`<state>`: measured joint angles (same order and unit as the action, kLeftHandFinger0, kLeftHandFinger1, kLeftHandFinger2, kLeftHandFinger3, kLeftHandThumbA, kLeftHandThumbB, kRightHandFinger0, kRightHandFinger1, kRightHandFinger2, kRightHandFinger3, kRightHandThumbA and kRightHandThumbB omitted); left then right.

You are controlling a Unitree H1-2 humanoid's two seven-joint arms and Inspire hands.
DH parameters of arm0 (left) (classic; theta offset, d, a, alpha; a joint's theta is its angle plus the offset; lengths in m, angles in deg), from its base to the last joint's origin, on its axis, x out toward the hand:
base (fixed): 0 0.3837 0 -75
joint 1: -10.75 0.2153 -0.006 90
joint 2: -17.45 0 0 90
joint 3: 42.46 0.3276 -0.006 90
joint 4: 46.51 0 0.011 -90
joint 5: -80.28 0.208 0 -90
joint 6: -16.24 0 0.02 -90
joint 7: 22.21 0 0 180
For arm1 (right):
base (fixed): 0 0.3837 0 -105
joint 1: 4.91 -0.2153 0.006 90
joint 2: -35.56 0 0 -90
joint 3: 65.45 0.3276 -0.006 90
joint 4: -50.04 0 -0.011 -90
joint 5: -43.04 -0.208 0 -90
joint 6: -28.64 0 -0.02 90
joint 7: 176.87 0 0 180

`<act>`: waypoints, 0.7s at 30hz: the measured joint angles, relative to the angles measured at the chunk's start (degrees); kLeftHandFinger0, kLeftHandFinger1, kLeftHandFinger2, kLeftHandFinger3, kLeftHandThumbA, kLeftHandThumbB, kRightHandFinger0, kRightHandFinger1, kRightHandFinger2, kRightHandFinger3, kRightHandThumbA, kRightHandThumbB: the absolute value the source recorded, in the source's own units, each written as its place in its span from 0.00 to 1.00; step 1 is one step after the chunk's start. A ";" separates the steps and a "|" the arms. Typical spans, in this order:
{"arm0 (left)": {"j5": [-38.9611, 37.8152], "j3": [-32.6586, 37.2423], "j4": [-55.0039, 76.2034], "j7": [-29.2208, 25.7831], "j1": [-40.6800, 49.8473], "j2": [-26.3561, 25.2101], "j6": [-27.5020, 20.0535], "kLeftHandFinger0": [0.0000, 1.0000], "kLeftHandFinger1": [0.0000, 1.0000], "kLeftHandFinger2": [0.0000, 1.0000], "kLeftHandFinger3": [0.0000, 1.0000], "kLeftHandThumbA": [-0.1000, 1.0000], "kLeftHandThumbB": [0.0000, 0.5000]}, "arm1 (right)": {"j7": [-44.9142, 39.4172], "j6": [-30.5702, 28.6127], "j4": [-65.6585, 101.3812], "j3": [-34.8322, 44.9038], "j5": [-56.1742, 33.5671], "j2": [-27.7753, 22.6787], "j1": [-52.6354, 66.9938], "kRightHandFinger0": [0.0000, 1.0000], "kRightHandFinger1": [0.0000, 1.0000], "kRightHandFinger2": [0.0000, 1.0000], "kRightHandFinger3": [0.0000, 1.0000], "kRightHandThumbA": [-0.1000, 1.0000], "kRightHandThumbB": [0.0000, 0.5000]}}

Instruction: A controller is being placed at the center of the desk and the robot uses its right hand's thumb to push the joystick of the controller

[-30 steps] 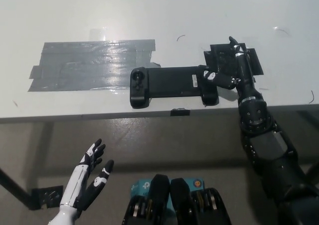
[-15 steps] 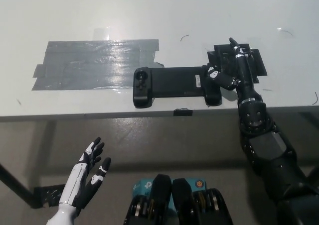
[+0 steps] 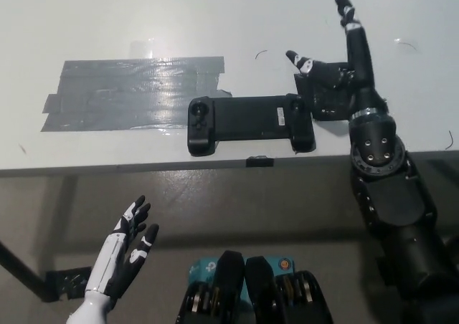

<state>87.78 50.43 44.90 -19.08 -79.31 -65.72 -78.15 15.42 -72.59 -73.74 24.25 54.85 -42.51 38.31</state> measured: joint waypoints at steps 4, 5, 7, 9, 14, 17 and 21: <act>0.02 0.00 -0.02 0.00 -0.19 -0.01 0.22 1.00 1.00 1.00 1.00 0.88 0.07 | -0.71 1.70 8.23 -0.59 0.07 0.00 2.71 1.00 1.00 1.00 1.00 1.00 0.58; 0.03 0.00 -0.02 0.00 -0.27 -0.01 0.32 1.00 1.00 1.00 1.00 0.88 0.07 | -1.00 2.15 10.80 -0.73 0.07 -0.01 3.82 1.00 1.00 1.00 1.00 1.00 0.57; 0.03 0.00 -0.02 0.00 -0.49 0.00 0.42 1.00 1.00 1.00 1.00 0.87 0.02 | -1.48 2.78 15.40 -0.97 0.09 -0.05 5.97 1.00 1.00 1.00 1.00 1.00 0.49; 0.02 0.00 -0.02 0.00 -0.77 -0.01 0.44 1.00 1.00 1.00 1.00 0.85 0.00 | -1.86 3.24 19.87 -1.31 0.13 -0.20 8.95 1.00 1.00 1.00 1.00 1.00 0.41; 0.01 -0.11 -0.06 0.00 -1.32 -0.04 0.44 1.00 1.00 1.00 1.00 0.85 0.01 | -3.99 4.59 31.78 -3.61 0.19 -1.09 21.65 1.00 1.00 1.00 1.00 1.00 0.49; -0.02 -0.37 -0.08 0.00 -1.34 -0.12 0.44 1.00 1.00 1.00 1.00 0.86 0.01 | -5.73 5.31 35.91 -6.26 0.37 -1.98 31.08 1.00 1.00 1.00 1.00 1.00 0.42; -0.04 -0.42 -0.23 -0.01 -1.29 -0.10 0.42 1.00 1.00 1.00 1.00 0.86 0.00 | -7.41 5.30 35.60 -8.08 0.34 -2.61 38.97 1.00 1.00 1.00 1.00 0.99 0.34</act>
<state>87.74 50.02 44.67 -19.08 -80.59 -65.81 -77.73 8.01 -67.29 -38.14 16.17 55.19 -45.12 77.28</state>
